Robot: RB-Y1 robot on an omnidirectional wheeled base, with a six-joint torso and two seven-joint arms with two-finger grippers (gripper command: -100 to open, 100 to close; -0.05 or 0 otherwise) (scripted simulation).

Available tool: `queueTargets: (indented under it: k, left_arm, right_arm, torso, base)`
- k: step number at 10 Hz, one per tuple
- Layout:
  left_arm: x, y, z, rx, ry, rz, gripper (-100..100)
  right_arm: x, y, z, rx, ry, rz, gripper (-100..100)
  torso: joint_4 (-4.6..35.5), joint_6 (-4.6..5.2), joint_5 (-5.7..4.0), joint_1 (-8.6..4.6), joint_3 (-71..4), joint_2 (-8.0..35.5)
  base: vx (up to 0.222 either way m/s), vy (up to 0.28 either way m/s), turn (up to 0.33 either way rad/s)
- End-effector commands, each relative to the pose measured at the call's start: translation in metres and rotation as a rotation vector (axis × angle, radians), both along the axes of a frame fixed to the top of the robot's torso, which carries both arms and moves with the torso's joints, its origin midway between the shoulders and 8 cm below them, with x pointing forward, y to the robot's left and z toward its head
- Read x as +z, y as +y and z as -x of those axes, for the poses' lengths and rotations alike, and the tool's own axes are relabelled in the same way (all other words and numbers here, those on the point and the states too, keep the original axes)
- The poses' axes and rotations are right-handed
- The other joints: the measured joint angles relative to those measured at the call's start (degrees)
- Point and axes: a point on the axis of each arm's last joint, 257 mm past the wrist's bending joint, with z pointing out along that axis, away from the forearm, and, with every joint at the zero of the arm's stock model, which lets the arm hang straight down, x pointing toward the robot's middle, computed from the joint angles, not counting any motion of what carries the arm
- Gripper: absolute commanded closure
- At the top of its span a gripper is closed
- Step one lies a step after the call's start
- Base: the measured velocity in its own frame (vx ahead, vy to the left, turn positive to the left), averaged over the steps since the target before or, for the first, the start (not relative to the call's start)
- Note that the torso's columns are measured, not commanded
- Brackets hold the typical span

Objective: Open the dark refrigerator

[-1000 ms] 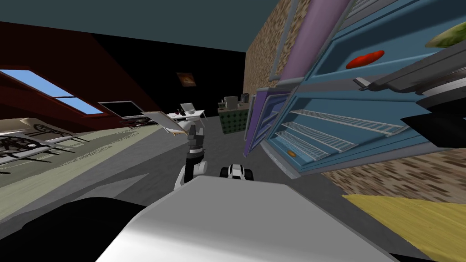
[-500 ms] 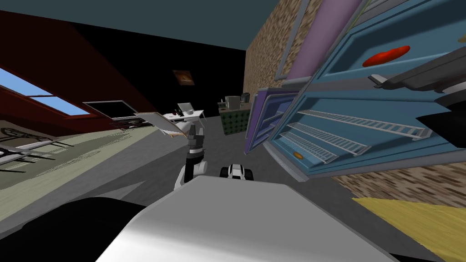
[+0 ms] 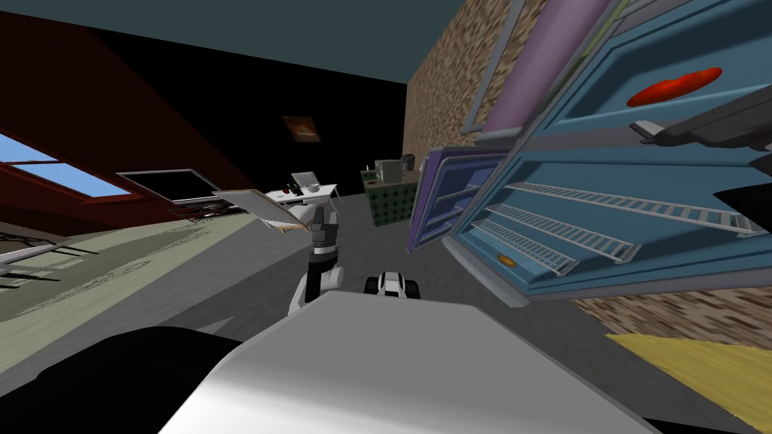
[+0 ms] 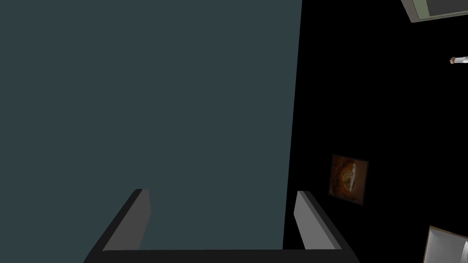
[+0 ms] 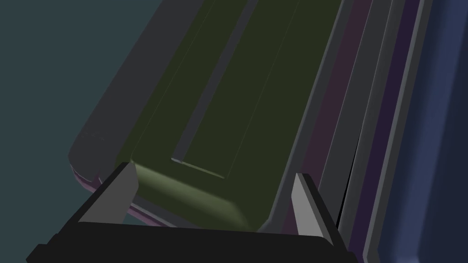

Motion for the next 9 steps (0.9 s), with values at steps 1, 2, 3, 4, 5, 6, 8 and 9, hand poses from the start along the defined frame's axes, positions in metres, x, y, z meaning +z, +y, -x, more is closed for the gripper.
queueTargets:
  k: [1,2,3,4,5,6,8,9]
  left_arm:
    - [0.000,0.000,0.000,0.000,0.000,0.000,0]
    - [0.000,0.000,0.000,0.000,0.000,0.000,0]
    - [0.000,0.000,0.000,0.000,0.000,0.000,0]
    - [0.000,0.000,0.000,0.000,0.000,0.000,0]
    - [0.000,0.000,0.000,0.000,0.000,0.000,0]
    - [0.000,0.000,0.000,0.000,0.000,0.000,0]
    - [0.000,0.000,0.000,0.000,0.000,-0.001,0]
    - [0.000,0.000,0.000,0.000,0.000,-0.001,0]
  right_arm:
    - [0.000,-0.012,0.003,-0.025,0.002,-0.002,-100]
    - [0.000,-0.024,0.006,-0.050,0.004,-0.005,-100]
    - [0.000,-0.028,0.007,-0.058,0.005,-0.006,-100]
    - [0.000,-0.034,0.008,-0.071,0.006,-0.008,-100]
    - [0.000,-0.040,0.010,-0.083,0.007,-0.011,-100]
    - [0.000,-0.036,0.008,-0.075,0.007,-0.010,-100]
    - [0.019,-0.034,0.007,-0.065,0.006,-0.005,-100]
    - [0.019,-0.034,0.007,-0.065,0.006,-0.005,-100]
  torso:
    - [0.0,0.01,-0.03,-0.16,0.0,0.0]
    - [0.1,0.01,-0.19,-0.64,0.1,0.2]
    - [0.1,0.04,-0.21,-0.47,0.2,0.2]
    - [0.1,0.03,-0.08,-0.27,0.1,0.1]
    - [0.0,0.00,-0.07,-0.22,0.0,0.0]
    - [0.0,0.00,-0.05,-0.13,0.0,-0.1]
    - [0.1,0.05,-0.23,-0.70,0.1,0.1]
    - [0.0,0.01,-0.20,-0.56,0.0,0.0]
  base:
    - [0.085,0.152,-0.023]
    - [0.077,0.192,-0.052]
    - [0.093,0.212,-0.068]
    - [0.122,0.189,-0.041]
    - [0.136,0.216,-0.042]
    - [0.059,0.105,-0.018]
    - [0.101,0.015,-0.063]
    - [0.068,0.001,-0.009]
